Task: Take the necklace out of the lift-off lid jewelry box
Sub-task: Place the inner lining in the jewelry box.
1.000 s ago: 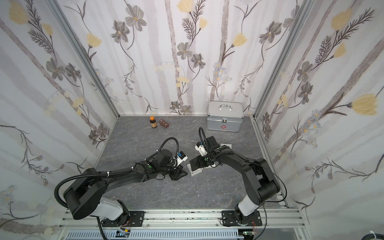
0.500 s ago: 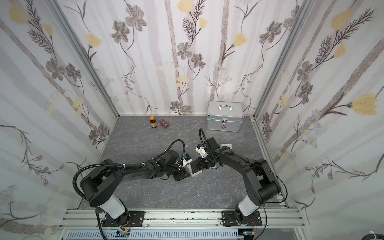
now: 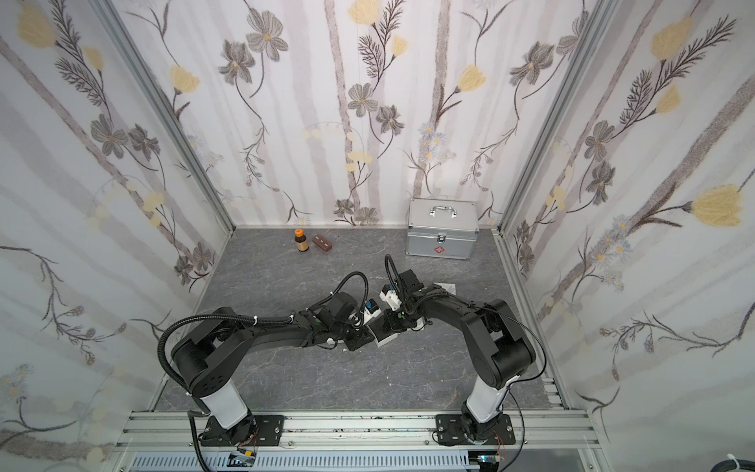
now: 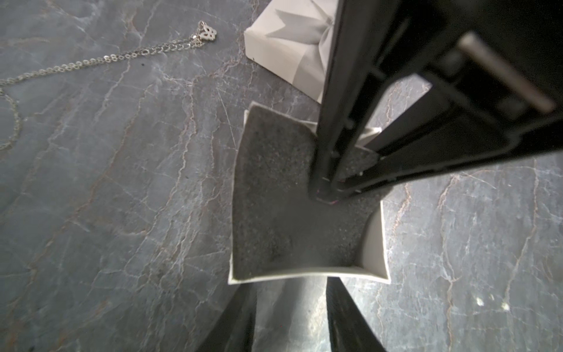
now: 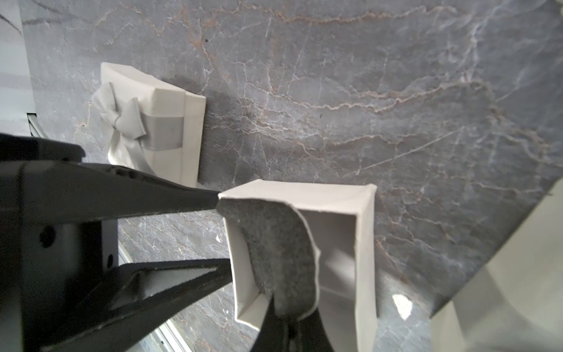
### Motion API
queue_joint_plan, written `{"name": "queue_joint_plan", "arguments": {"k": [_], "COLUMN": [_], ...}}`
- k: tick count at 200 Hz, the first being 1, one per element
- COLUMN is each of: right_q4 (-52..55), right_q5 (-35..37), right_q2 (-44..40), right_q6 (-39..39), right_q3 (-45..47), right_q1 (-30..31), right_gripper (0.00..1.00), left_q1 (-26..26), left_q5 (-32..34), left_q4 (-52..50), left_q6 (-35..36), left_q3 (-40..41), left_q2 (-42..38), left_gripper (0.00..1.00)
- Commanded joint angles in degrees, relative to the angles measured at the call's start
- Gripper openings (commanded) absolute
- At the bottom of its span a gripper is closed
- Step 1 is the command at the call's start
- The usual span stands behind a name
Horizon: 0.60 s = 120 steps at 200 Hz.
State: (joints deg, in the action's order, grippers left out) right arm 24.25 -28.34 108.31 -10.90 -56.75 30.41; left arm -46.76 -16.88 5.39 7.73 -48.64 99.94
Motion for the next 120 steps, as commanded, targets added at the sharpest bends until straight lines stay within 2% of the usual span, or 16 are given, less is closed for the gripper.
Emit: {"name": "queue_joint_plan", "arguments": {"k": [1,32,51,87,120], "right_q4": [-1.67,-0.82,0.13,1.79,4.05], "right_q5": [0.17,3.09,4.74,9.02,13.49], "right_q2": [0.87,0.07,-0.35,-2.43,-5.87], "right_q6": [-0.33,-0.62,-0.46,-0.19,0.08], "right_q3": [-0.47,-0.38,-0.55,-0.87,-2.25], "right_q1": [0.45,0.45,0.45,0.81,0.98], "right_gripper": [0.00,0.00,0.06,0.36,0.46], "left_q1": [0.12,0.53,0.89,1.50,1.98], "left_q5": [1.77,2.82,3.00,2.61,1.99], "left_q4": [2.47,3.43,4.08,4.81,5.15], "left_q6": [0.67,0.05,-0.34,-1.29,-1.76], "left_q3": [-0.09,0.41,0.40,0.54,0.64], "left_q2": [0.26,-0.36,-0.73,-2.29,-3.98], "left_gripper": [0.38,0.38,0.38,0.38,0.38]}}
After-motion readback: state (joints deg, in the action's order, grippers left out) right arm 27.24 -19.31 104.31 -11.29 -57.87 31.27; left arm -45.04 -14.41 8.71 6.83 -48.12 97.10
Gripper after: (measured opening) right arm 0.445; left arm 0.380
